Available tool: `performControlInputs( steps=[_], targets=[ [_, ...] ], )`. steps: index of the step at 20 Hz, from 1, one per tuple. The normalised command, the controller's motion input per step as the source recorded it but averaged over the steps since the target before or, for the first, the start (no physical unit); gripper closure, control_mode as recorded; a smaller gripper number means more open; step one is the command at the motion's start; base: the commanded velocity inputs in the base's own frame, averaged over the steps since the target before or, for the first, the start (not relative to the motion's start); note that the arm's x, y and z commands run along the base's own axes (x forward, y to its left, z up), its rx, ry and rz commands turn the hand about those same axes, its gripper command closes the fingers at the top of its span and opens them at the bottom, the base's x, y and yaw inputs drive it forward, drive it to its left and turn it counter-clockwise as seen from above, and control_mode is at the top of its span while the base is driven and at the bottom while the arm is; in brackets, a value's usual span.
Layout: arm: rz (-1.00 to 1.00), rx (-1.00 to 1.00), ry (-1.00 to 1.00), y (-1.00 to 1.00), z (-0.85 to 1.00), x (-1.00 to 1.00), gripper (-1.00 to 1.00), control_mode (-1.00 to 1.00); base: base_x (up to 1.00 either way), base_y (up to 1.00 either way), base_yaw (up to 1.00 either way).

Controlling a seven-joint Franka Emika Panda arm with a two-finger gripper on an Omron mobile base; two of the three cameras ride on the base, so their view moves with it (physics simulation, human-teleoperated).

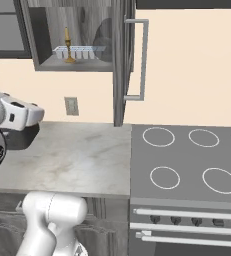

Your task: Pick the candle and jar from the dining table and place them in the open cabinet. Close the cabinet after placing the objects.

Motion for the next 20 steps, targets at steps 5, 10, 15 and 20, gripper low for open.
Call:
performControlInputs(
  steps=[5, 10, 15, 20],
  targets=[
    [0.00, 0.22, 0.12, -0.14, 0.00, -0.77, -1.00, -1.00, 0.00, 0.00, 0.00],
    [0.00, 0.20, 0.14, -0.09, 0.00, -0.77, -1.00, -1.00, 0.00, 0.00, 0.00],
    [0.00, 0.16, 0.12, -0.06, 0.00, -0.74, -1.00, -1.00, 0.00, 0.00, 0.00],
    [0.00, 0.09, 0.02, -0.09, -0.03, -0.56, -1.00, -1.00, 0.00, 0.00, 0.00]
  ],
)
